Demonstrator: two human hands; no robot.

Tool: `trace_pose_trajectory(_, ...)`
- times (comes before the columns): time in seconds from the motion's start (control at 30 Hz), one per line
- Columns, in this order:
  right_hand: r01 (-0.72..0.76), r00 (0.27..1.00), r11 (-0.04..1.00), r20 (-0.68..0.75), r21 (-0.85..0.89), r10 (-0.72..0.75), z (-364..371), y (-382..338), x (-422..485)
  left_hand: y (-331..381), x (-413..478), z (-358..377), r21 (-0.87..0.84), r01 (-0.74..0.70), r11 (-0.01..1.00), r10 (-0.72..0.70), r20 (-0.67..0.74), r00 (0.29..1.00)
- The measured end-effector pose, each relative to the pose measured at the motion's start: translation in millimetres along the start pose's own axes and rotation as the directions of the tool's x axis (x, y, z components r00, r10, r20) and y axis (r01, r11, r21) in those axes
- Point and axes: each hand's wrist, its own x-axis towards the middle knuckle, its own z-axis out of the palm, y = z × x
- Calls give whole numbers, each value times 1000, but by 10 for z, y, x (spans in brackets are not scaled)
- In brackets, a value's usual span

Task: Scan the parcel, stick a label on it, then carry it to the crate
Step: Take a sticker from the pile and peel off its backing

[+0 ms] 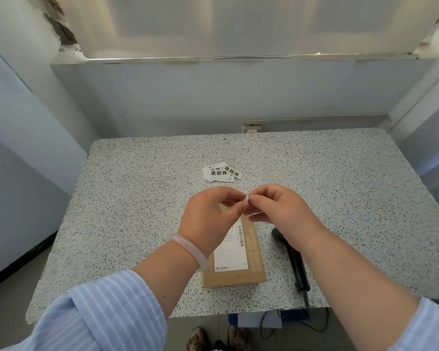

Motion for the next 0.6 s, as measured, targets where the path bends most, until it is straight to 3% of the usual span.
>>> trace_pose_trajectory(0.1, 63, 998, 992, -17, -108, -65, -16, 27, -4, 16, 3, 3, -92, 84, 992, -82, 19, 996)
trace_pose_trajectory(0.6, 248, 962, 872, 4, -422, -272, 1, 94, -29, 80, -11, 5, -100, 205, 974, -207, -4, 978)
